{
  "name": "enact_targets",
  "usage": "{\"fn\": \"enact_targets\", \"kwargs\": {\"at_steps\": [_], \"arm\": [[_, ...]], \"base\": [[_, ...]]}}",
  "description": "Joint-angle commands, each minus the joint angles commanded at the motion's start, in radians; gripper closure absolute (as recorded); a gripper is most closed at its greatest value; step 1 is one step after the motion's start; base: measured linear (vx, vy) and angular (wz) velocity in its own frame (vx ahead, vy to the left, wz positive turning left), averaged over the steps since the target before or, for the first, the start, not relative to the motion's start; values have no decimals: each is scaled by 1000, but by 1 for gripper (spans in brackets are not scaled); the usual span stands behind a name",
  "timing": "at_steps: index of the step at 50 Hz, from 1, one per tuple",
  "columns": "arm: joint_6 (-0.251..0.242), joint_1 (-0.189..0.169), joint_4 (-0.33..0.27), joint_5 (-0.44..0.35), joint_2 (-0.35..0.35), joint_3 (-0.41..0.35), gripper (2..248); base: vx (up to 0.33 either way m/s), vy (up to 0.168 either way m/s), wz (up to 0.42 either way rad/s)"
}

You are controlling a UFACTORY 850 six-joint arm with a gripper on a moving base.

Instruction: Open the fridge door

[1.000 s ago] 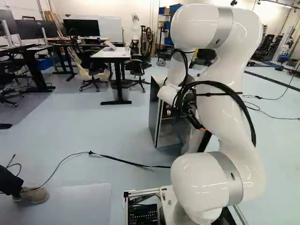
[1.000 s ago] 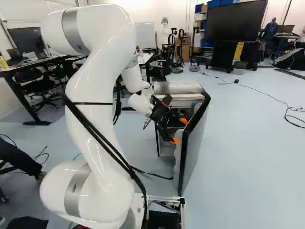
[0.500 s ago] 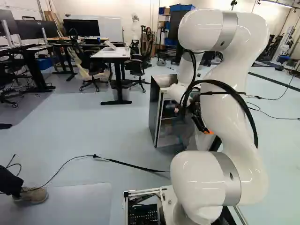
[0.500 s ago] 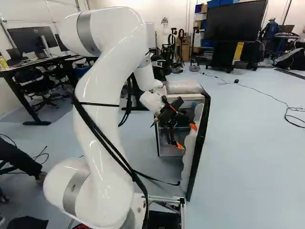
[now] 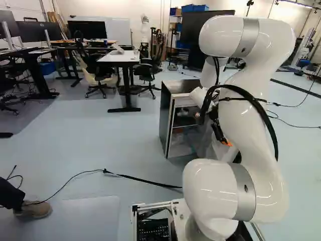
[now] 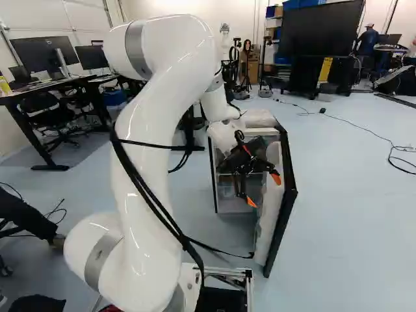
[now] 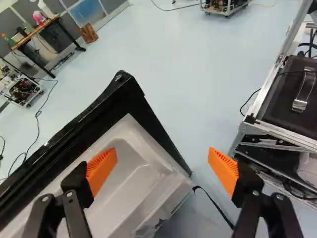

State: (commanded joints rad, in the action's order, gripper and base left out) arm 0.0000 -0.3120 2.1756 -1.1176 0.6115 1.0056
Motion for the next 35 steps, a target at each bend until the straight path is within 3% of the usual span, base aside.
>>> {"fn": "enact_targets", "kwargs": {"at_steps": [11, 35], "arm": [[0, -28, 12, 0, 29, 64, 3], [0, -18, 13, 0, 84, 182, 3]], "base": [[0, 0, 0], [0, 0, 0]]}}
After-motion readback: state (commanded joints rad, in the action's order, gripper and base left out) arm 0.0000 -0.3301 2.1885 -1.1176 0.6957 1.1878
